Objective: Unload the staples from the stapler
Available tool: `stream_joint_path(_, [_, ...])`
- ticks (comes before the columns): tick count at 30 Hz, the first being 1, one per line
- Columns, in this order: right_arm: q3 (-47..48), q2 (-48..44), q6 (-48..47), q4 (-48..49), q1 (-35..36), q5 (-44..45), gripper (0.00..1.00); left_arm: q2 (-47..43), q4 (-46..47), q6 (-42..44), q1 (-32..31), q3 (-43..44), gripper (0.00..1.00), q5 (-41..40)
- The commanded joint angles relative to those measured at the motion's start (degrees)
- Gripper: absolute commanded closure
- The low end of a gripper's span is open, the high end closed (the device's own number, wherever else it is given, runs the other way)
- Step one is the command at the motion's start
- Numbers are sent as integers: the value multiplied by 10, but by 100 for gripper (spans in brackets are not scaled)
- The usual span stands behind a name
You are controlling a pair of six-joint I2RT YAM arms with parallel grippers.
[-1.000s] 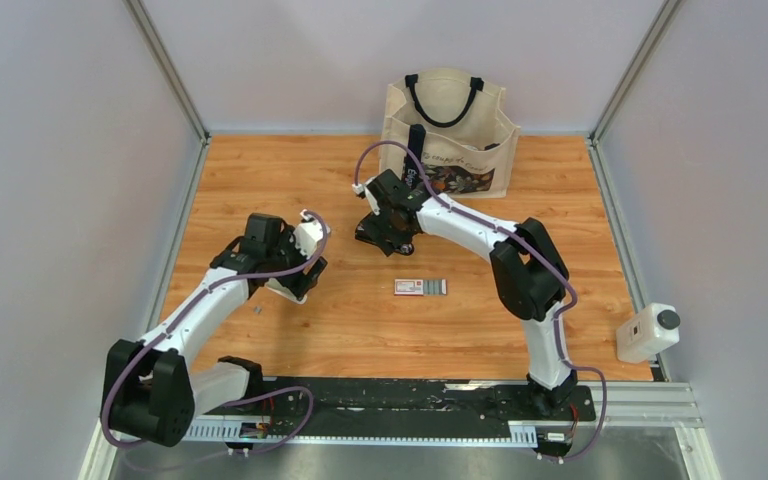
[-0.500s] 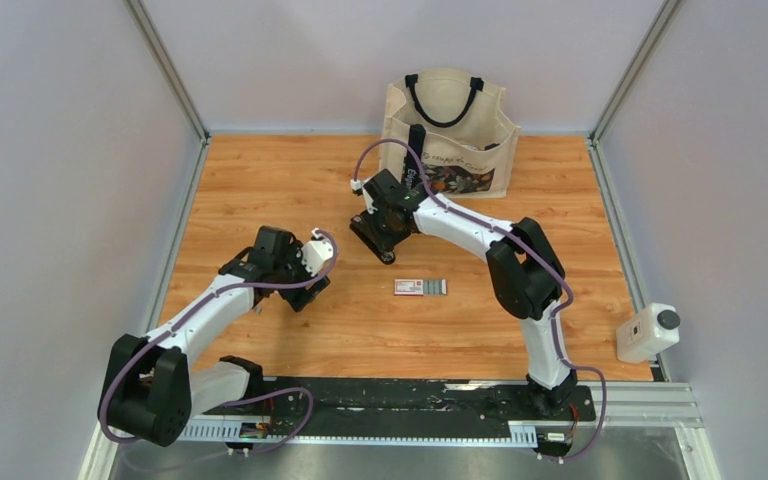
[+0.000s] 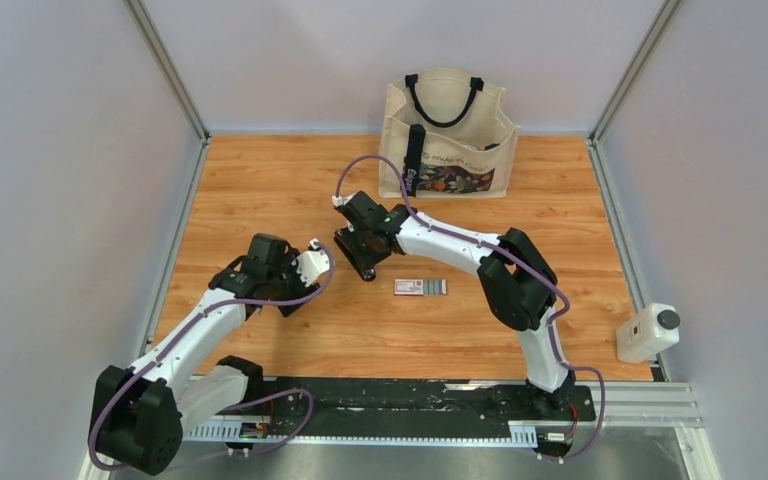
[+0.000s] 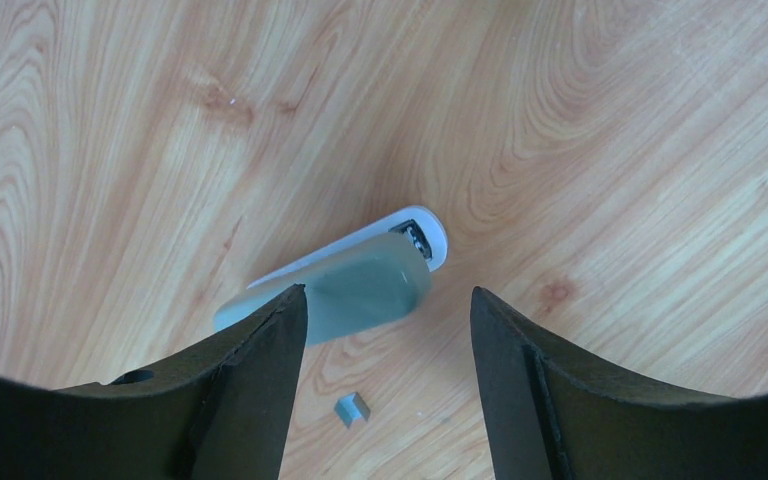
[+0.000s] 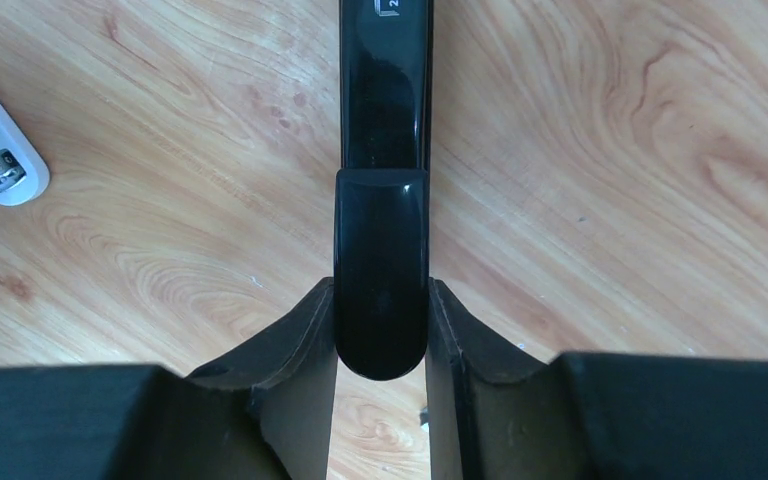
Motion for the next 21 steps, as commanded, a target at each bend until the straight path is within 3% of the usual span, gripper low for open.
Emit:
stream_joint_path(1, [-15, -34, 75, 15, 16, 8, 91, -11, -35, 32, -4, 14, 31, -12])
stream_joint_path(7, [-10, -30, 114, 12, 38, 13, 86, -15, -54, 36, -3, 26, 31, -19])
stream_joint_path(11, [27, -15, 105, -20, 38, 30, 43, -34, -70, 12, -4, 45, 27, 4])
stream_joint_path(15, [76, 8, 88, -54, 38, 54, 37, -48, -99, -16, -4, 86, 24, 29])
stream_joint_path(21, [116, 35, 72, -74, 36, 63, 40, -63, -120, -59, -3, 122, 24, 65])
